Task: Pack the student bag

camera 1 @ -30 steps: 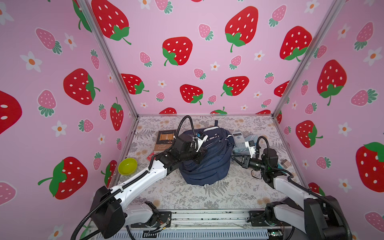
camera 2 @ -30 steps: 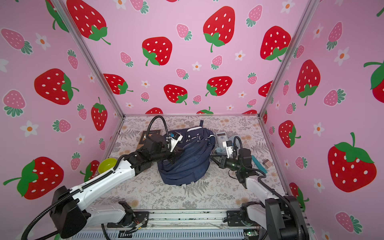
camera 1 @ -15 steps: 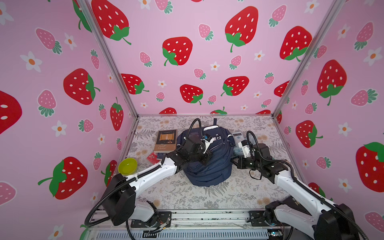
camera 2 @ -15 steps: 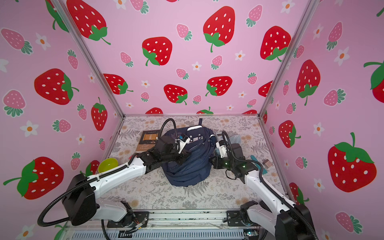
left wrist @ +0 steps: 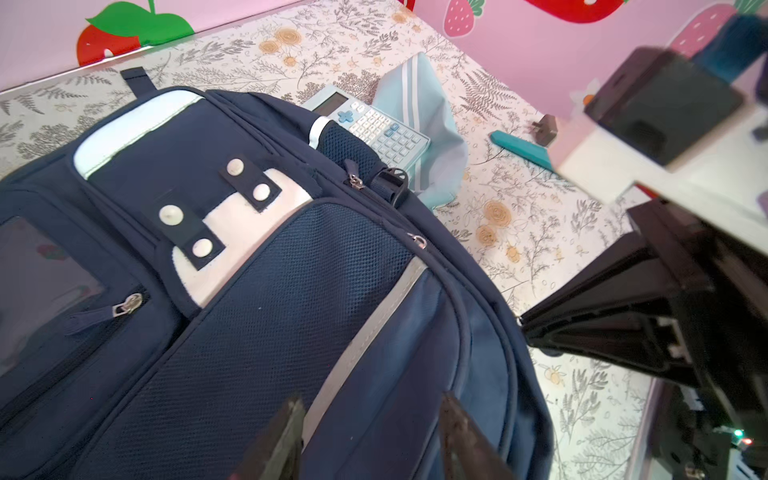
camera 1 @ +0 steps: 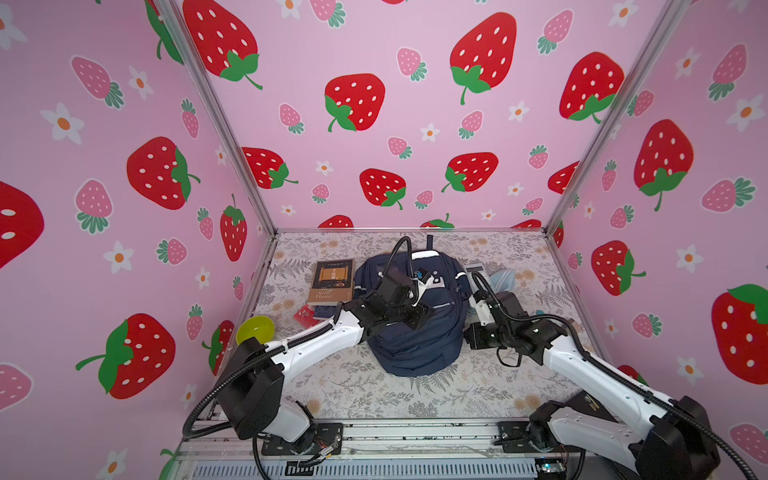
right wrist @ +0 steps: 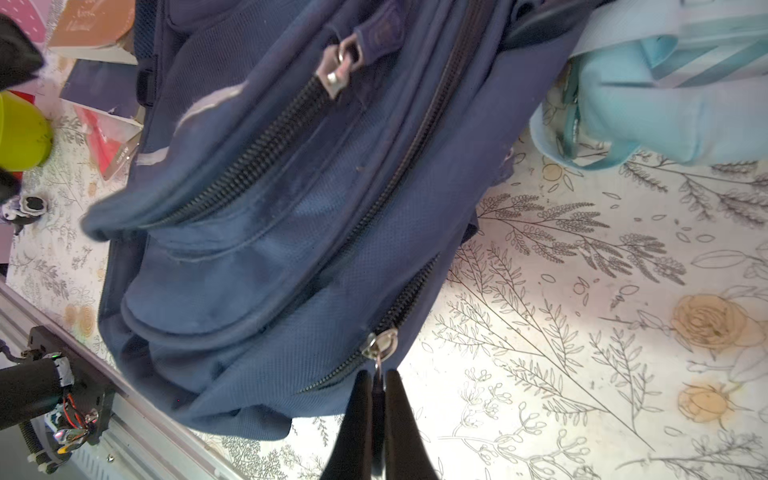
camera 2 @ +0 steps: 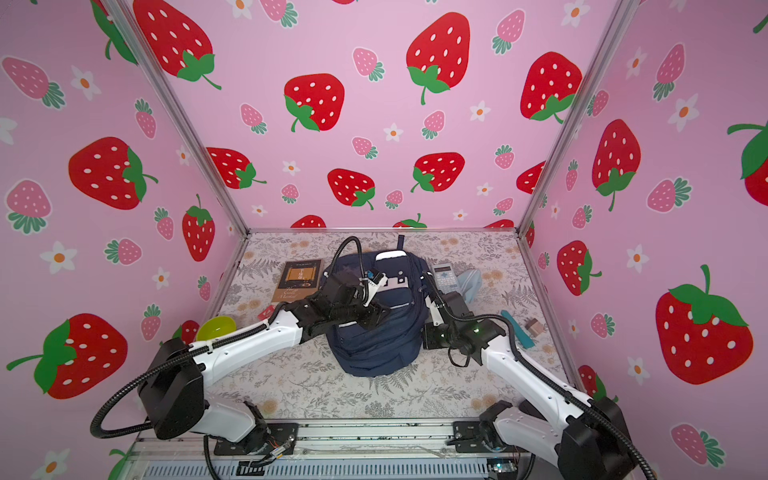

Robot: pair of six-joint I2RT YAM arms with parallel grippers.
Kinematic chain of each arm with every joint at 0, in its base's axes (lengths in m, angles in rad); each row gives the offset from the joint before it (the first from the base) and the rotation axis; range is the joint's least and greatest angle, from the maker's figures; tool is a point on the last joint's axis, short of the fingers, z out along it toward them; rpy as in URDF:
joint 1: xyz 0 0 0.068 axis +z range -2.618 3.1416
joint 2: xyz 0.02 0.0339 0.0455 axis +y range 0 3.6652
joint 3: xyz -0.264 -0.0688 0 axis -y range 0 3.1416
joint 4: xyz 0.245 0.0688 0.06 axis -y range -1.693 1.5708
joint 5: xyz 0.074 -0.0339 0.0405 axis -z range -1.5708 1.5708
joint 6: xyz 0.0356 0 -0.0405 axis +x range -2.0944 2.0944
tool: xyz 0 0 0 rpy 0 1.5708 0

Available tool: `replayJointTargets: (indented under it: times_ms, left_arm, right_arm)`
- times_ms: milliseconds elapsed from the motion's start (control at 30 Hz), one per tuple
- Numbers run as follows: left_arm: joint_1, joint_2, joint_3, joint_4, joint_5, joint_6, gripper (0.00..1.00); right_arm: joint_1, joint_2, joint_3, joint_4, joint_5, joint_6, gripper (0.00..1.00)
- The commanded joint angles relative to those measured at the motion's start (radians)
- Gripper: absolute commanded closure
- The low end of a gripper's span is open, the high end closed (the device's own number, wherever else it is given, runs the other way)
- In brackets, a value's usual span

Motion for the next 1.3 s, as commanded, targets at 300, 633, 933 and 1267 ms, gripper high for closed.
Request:
replayJointTargets:
  times_ms: [300,633,933,1267]
  left_arm:
    - [-0.028,-0.038,-0.008,-0.260,-0.054,0.130,0.29]
    - [-0.051,0.079,0.046,-0.304,-0.223,0.139,0.31]
    - [-0.047,0.138,0.185,-0.289,-0.268,0.080,0.93]
    - [-0.045,0.141,0.313,-0.272,-0.135,-0.079,1.00]
  right_arm:
    - [0.005,0.010,0.016,0.004,-0.006,-0.014,1.00]
    - [0.003,0.006,0.011,0.007,-0.014,-0.014,1.00]
    - [0.010,0.004,0.021,-0.032,-0.018,-0.044,1.00]
    - [0.307,0.015,0.101,0.064,-0.054,-0.025,1.00]
